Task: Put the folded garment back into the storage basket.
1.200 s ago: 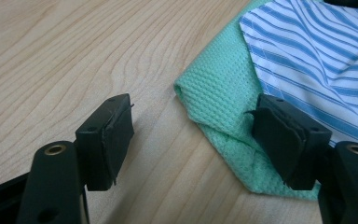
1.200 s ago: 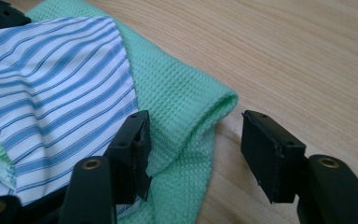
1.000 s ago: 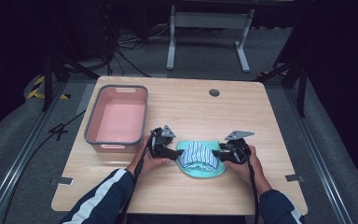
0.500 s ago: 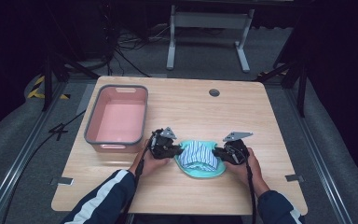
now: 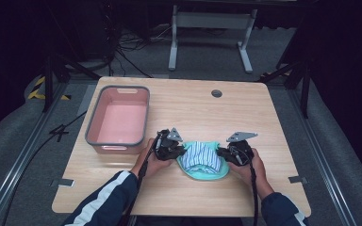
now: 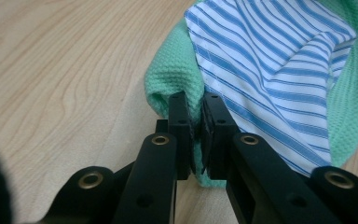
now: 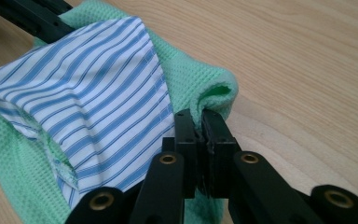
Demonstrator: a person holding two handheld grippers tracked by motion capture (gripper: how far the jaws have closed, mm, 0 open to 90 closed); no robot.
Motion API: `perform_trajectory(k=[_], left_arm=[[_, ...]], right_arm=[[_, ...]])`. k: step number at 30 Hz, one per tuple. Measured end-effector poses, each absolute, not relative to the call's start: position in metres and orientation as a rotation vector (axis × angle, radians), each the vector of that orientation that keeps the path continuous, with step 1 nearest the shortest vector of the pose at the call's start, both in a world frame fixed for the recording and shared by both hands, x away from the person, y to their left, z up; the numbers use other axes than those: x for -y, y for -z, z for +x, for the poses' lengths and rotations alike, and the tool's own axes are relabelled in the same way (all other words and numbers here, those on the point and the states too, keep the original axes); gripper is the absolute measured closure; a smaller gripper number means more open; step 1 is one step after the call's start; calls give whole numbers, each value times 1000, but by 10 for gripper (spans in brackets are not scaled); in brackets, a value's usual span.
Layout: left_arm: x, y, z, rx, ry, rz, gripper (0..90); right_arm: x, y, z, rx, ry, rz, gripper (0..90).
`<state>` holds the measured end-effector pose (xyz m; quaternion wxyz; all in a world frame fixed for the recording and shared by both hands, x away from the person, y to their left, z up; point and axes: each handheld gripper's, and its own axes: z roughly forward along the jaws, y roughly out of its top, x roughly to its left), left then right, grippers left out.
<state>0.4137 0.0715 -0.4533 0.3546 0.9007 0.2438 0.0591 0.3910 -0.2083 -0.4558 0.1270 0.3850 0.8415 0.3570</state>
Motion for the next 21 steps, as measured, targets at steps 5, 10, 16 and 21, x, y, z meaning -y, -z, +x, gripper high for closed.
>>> perform_trajectory(k=[5,10,16,21], left_arm=[[-69,438,416,-604,-170,2352,839],[-65,423,420,-584,-207,2354,840],[-58,410,424,-553,-229,2375,841],[-60,399,426,-558,-256,2371,840]], right_arm=[[211,443,392,-2414,-1073,1137,864],[211,433,392,-2396,-1085,1134,865],[210,425,393,-2386,-1082,1145,866],[208,414,396,-2377,-1085,1145,866]])
